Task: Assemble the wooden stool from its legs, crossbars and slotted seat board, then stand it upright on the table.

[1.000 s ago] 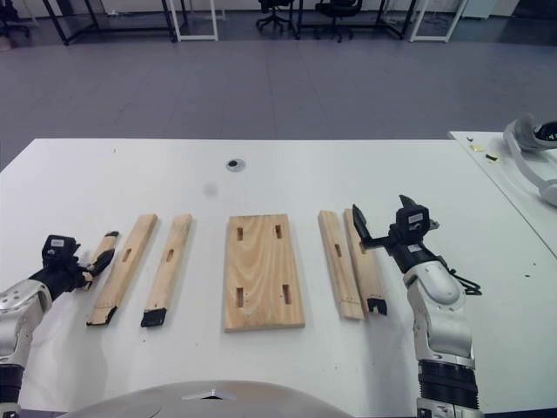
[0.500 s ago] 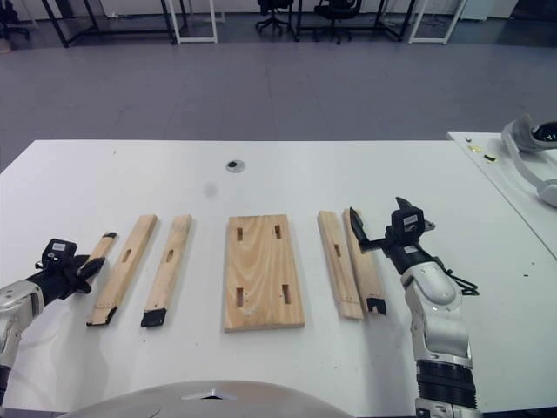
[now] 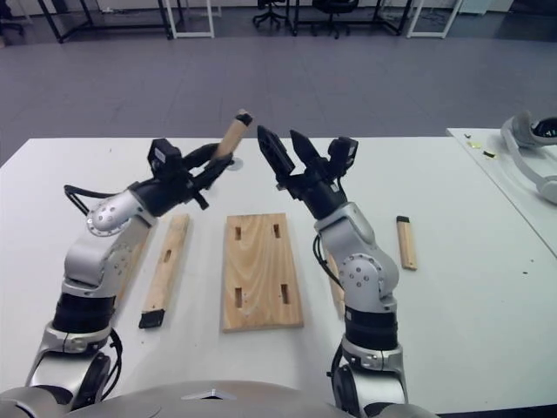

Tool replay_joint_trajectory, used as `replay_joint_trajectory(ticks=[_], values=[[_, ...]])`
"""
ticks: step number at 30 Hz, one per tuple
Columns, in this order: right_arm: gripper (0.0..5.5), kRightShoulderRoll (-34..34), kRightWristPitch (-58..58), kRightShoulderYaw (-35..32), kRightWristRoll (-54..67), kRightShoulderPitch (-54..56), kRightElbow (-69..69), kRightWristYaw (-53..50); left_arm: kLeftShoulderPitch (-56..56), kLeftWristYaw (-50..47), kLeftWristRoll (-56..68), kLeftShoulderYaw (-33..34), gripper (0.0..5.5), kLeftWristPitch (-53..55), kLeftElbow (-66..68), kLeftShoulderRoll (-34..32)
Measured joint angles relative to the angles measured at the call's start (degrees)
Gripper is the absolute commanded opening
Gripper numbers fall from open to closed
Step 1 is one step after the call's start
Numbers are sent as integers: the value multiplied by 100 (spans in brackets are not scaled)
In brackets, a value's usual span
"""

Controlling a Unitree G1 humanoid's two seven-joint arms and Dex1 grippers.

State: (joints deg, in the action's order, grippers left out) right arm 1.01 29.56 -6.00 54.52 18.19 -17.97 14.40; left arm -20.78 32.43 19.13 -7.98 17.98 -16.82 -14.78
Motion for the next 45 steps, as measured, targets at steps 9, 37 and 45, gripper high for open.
replay_joint_trajectory(ticks=[9, 37, 45], values=[[306, -107, 385, 9, 418, -20, -339, -485, -185, -43, -426, -214, 129, -240, -134, -24], [40, 578, -572, -983, -1153, -1717, -544, -1280, 362, -146, -1011, -119, 313, -445, 304, -235], [40, 874, -1034, -906, -2127, -3033, -589, -789, 584, -550, -1082, 297, 313, -459, 498, -241]])
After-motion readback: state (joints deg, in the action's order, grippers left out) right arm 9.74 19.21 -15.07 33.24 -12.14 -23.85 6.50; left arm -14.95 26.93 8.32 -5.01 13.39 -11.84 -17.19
